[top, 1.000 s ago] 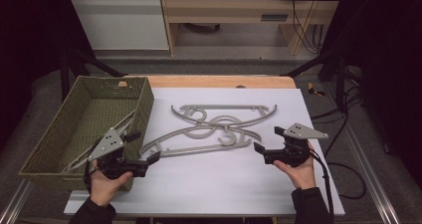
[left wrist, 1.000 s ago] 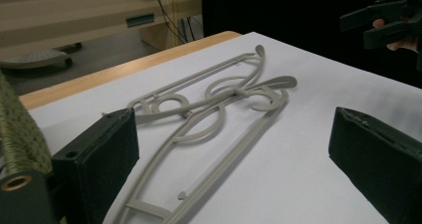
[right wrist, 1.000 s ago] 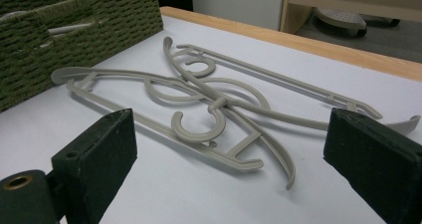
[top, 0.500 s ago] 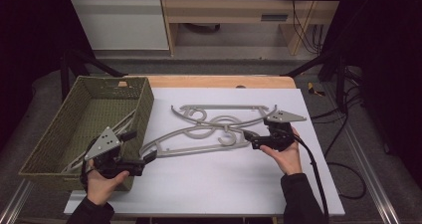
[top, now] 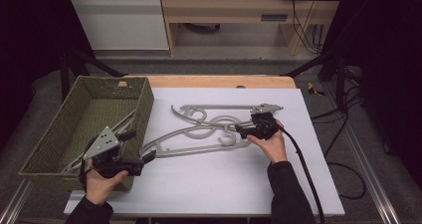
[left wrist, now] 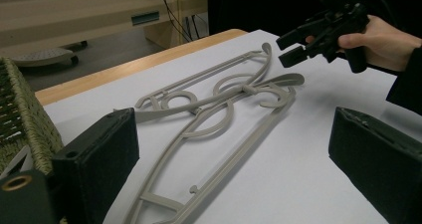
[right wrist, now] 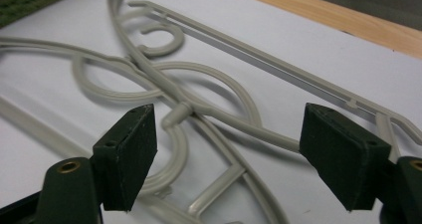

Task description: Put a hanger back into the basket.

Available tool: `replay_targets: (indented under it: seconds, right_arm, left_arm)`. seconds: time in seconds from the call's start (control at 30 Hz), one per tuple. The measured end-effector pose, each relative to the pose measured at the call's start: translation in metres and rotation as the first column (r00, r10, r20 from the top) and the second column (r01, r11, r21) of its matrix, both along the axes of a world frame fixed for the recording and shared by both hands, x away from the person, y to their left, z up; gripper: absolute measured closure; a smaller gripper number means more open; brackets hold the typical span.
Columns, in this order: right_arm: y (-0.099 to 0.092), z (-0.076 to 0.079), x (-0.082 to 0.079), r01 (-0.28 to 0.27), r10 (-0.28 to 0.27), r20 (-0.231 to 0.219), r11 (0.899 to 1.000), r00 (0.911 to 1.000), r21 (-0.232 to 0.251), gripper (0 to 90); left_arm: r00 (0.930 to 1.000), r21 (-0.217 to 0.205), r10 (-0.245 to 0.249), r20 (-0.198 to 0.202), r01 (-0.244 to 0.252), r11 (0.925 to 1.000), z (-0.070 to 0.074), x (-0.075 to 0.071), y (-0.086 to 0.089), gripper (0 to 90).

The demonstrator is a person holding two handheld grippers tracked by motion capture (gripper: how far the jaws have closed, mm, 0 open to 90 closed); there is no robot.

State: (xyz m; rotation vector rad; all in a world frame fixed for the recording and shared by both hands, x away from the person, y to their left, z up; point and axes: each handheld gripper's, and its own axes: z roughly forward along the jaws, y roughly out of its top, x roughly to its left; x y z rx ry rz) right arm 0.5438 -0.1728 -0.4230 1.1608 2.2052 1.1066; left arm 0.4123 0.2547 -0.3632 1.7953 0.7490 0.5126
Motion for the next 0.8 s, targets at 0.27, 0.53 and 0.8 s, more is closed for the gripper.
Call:
replay_targets:
  seconds: [0.27,0.53,0.8]
  right_arm:
    - [-0.008,-0.019,0.028,0.012,-0.013,-0.032,1.0,0.9994,-0.022,28.1]
    - [-0.011,-0.035,0.04,-0.029,0.026,-0.058,0.999,0.998,-0.044,30.5]
    - [0.006,-0.04,0.049,-0.085,0.074,-0.089,0.988,0.9932,-0.128,30.9]
  left_arm:
    - [1.0,-0.005,0.001,0.0,-0.001,1.0,0.0,0.001,0.001,5.3]
    - [1.0,0.001,-0.002,-0.009,0.002,1.0,-0.002,0.003,0.001,5.4]
    - [1.0,0.006,-0.004,-0.009,0.004,1.0,-0.002,0.003,0.001,5.8]
